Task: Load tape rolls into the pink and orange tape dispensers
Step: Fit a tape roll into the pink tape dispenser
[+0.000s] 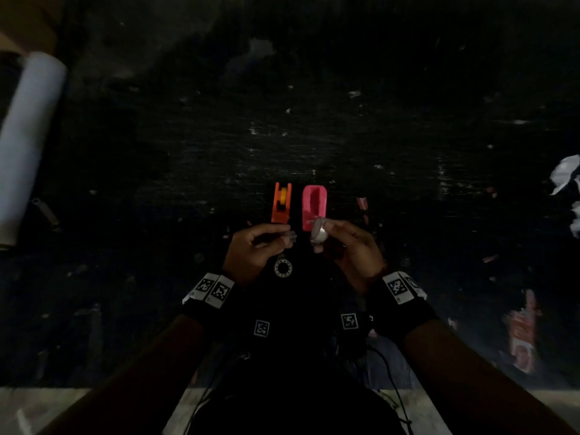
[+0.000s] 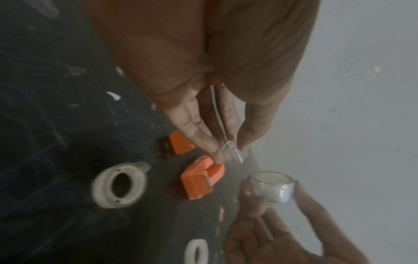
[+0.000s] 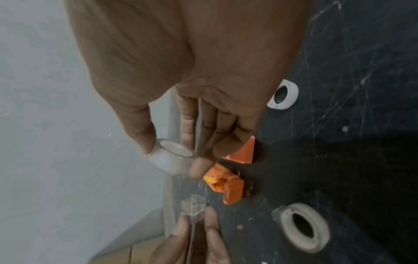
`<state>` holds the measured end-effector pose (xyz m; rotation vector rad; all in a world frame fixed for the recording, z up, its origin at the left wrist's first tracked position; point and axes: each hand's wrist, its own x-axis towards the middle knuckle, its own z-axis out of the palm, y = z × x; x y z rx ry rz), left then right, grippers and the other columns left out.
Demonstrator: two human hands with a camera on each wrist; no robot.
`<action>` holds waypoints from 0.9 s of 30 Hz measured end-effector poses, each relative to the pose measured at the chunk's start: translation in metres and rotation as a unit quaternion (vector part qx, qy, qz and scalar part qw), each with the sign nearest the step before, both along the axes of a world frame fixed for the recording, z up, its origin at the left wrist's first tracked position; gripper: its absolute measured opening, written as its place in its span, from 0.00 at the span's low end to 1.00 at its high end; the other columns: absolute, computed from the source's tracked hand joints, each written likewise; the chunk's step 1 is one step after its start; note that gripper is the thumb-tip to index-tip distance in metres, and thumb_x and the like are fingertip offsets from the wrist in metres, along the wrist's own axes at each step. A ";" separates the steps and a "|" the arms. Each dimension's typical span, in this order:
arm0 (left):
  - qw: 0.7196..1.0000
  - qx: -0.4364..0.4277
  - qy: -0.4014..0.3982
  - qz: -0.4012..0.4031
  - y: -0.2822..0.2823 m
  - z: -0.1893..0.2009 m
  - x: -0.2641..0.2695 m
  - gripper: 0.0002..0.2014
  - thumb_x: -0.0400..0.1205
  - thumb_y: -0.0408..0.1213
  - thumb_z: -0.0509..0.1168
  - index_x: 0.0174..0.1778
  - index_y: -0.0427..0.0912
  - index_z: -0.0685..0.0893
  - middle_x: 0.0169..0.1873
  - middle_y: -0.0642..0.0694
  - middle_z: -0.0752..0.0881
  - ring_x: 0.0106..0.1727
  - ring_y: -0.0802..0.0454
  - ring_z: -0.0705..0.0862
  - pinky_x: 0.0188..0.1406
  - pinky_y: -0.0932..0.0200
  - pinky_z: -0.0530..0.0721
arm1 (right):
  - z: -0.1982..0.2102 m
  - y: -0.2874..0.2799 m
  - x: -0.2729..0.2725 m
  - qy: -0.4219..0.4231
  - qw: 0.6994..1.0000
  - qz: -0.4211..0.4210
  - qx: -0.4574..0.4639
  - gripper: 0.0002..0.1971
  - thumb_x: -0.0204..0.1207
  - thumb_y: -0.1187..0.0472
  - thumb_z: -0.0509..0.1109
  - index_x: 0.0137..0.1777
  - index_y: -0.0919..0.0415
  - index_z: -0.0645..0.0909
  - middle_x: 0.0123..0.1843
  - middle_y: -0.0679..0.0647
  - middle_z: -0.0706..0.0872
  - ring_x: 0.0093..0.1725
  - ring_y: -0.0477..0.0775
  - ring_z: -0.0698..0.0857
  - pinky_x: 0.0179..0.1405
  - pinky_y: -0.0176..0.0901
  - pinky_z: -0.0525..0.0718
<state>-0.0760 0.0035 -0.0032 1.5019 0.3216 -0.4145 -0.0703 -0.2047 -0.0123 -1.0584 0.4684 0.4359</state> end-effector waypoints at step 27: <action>0.989 0.068 -0.110 -0.065 -0.019 0.024 0.011 0.11 0.78 0.31 0.76 0.55 0.45 0.93 0.51 0.53 0.94 0.56 0.58 0.91 0.60 0.59 0.87 | 0.019 0.006 0.000 -0.016 0.998 0.035 -0.039 0.16 0.72 0.50 0.75 0.46 0.65 0.90 0.44 0.67 0.90 0.39 0.56 0.90 0.41 0.46 0.86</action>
